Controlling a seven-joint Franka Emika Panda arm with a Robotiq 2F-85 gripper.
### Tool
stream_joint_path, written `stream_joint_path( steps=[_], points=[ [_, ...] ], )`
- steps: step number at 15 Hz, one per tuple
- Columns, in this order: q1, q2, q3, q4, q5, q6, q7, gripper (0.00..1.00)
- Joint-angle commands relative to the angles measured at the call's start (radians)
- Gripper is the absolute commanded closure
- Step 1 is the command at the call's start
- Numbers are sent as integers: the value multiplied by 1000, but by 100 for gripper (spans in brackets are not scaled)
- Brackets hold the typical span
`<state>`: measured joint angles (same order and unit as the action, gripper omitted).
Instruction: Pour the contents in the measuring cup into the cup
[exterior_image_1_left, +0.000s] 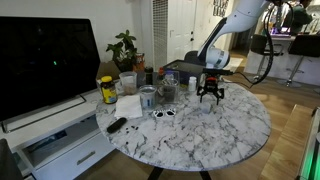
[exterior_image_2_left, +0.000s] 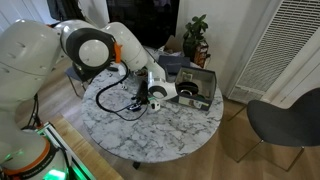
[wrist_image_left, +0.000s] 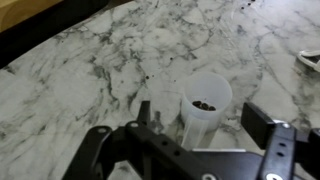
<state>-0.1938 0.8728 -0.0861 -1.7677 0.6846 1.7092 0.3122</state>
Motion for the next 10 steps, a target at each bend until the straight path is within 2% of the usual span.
stream_joint_path(
  steps=[1, 6, 10],
  points=[
    [8, -8, -11, -26, 54, 48, 9, 4],
    [13, -4, -22, -33, 66, 79, 31, 10],
    [13, -4, -28, -50, 63, 104, 39, 23]
  ],
)
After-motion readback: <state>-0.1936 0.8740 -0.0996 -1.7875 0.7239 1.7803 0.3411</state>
